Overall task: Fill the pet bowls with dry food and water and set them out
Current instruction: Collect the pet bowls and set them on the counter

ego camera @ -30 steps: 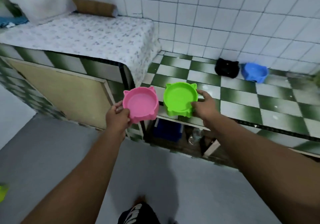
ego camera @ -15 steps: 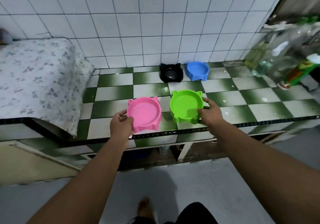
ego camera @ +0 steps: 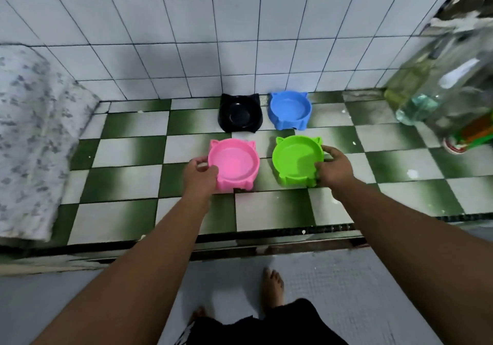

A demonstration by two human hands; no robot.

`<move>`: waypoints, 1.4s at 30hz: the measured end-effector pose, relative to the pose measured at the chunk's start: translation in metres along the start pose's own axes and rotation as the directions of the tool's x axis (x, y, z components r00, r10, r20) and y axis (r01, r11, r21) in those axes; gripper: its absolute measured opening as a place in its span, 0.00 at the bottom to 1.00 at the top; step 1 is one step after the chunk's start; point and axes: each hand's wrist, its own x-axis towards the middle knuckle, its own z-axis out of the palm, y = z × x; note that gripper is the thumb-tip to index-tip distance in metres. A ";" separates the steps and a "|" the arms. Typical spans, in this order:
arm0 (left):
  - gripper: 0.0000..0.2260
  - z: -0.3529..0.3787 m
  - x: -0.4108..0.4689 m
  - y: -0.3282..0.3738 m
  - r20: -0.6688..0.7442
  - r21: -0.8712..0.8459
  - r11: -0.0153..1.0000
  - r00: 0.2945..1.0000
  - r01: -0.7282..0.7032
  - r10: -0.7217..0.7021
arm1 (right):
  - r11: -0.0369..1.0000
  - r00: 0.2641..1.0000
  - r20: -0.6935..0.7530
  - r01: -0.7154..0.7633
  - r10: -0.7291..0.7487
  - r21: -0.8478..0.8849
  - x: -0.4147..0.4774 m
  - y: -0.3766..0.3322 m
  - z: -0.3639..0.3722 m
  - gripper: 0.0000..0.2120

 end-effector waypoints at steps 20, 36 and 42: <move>0.03 0.052 0.033 0.002 -0.254 0.306 0.952 0.965 0.020 0.061 | 0.913 0.980 0.000 0.187 -0.200 -0.363 0.040 -0.022 -0.002 0.25; 0.06 0.047 0.043 0.018 -0.232 0.370 0.928 0.964 -0.040 0.134 | 0.899 0.976 -0.001 0.201 -0.219 -0.388 0.042 -0.020 -0.004 0.24; 0.03 0.046 0.034 0.018 -0.193 0.386 0.922 0.974 -0.033 0.115 | 0.816 0.897 -0.079 0.355 -0.435 -0.456 0.038 -0.034 0.004 0.22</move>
